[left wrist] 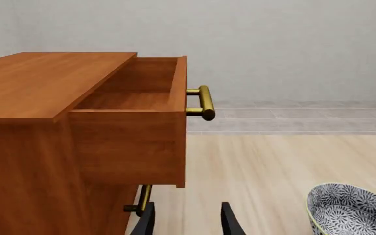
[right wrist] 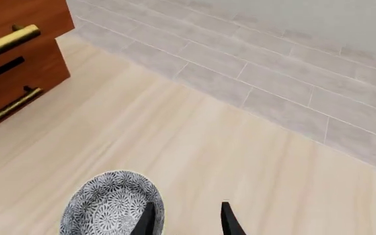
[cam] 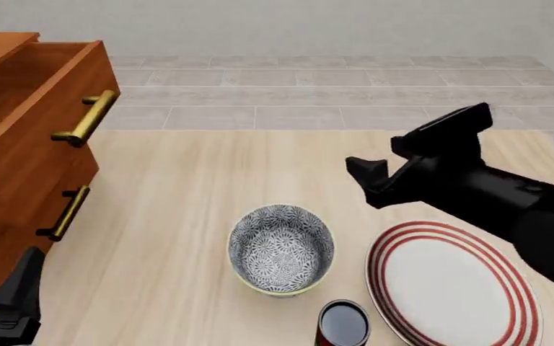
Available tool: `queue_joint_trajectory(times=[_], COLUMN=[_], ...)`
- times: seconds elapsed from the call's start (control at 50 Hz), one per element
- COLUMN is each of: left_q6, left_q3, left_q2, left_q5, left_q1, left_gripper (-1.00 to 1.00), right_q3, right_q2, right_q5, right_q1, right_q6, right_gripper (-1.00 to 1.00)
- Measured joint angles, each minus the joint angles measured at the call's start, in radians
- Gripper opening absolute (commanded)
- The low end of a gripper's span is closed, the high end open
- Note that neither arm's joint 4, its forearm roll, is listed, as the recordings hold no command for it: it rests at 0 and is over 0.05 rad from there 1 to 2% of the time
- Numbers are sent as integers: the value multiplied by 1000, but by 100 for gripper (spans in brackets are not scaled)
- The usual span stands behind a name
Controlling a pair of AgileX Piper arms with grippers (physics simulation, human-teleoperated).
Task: Put the bowl on the plate.
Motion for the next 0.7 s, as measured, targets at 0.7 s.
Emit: queue_joint_trajectory(times=[0.7], left_q6=[0], left_q3=[0], left_q2=[0], left_q5=[0], left_q1=[0], left_gripper=[100], right_q3=[-103], right_q2=[270], right_q5=[102], right_q1=[141], right_q6=[-15], right_gripper=[100])
